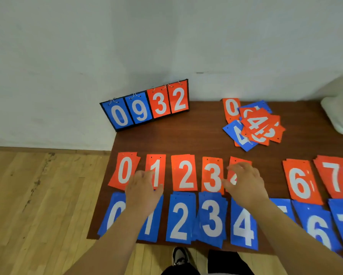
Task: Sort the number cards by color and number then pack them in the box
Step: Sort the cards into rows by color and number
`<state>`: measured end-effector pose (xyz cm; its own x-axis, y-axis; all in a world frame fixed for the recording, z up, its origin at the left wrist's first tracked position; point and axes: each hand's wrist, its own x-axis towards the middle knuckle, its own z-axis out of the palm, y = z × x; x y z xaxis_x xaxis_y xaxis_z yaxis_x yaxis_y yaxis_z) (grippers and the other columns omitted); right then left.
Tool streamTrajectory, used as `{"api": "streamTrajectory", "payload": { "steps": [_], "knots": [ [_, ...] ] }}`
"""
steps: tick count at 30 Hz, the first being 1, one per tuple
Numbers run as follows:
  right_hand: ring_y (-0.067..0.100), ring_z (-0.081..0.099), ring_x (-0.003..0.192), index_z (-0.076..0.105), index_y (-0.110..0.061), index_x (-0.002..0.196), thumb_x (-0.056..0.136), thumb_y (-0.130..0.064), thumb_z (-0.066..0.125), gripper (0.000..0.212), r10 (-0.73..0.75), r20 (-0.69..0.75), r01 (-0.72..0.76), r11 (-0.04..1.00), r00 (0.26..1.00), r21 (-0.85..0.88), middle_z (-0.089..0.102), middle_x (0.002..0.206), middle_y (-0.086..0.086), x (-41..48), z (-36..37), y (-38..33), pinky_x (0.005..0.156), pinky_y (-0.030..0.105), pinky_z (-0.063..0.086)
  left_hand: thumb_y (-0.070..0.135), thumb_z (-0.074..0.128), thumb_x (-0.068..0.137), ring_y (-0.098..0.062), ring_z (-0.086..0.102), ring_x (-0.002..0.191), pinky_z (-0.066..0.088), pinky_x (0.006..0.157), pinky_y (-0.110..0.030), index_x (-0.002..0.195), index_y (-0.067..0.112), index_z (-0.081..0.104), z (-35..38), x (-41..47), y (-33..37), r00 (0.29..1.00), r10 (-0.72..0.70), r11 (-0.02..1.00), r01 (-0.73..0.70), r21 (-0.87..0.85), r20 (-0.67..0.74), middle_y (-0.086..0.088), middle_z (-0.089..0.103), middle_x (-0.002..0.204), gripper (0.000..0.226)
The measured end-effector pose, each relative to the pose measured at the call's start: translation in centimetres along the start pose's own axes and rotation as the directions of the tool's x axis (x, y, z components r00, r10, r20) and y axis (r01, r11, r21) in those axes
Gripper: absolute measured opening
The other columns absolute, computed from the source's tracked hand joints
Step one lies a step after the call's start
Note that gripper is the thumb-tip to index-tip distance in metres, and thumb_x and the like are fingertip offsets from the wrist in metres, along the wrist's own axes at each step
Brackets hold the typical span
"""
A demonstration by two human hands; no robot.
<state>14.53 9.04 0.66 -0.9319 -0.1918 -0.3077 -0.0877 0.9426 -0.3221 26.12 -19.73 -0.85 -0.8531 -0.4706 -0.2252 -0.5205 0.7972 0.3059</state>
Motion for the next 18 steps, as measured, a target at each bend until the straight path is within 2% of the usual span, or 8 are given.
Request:
{"api": "streamTrajectory", "payload": {
  "steps": [6, 10, 18],
  "knots": [
    [0.027, 0.040, 0.136, 0.057, -0.029, 0.133, 0.087, -0.050, 0.069, 0.052, 0.146, -0.064, -0.142, 0.988, 0.987, 0.065, 0.042, 0.149, 0.002, 3.3, -4.9, 6.4, 0.106, 0.044, 0.045, 0.055, 0.060, 0.092, -0.021, 0.050, 0.125, 0.047, 0.102, -0.038, 0.140, 0.030, 0.050, 0.7, 4.3, 9.8, 0.989, 0.125, 0.988, -0.131, 0.081, 0.081, 0.001, 0.053, 0.133, 0.055],
    [0.028, 0.044, 0.132, 0.060, -0.028, 0.130, 0.087, -0.047, 0.071, 0.048, 0.211, -0.084, -0.202, 0.973, 0.974, 0.109, 0.043, 0.146, 0.003, 6.2, -7.9, 10.4, 0.105, 0.043, 0.046, 0.057, 0.061, 0.091, -0.023, 0.047, 0.128, 0.048, 0.102, -0.041, 0.144, 0.032, 0.046, 1.8, 7.1, 16.5, 0.977, 0.143, 0.975, -0.166, 0.147, 0.155, 0.001, 0.048, 0.139, 0.060],
    [0.034, 0.057, 0.114, 0.064, -0.023, 0.123, 0.082, -0.047, 0.074, 0.049, 0.308, 0.108, -0.323, 0.933, 0.945, 0.157, 0.052, 0.130, 0.008, 15.2, -10.6, 17.2, 0.094, 0.044, 0.055, 0.063, 0.068, 0.084, -0.026, 0.045, 0.134, 0.048, 0.104, -0.045, 0.149, 0.028, 0.039, 6.3, 14.2, 27.7, 0.974, 0.036, 0.992, -0.061, 0.107, 0.224, -0.002, 0.046, 0.146, 0.079]
  ]
}}
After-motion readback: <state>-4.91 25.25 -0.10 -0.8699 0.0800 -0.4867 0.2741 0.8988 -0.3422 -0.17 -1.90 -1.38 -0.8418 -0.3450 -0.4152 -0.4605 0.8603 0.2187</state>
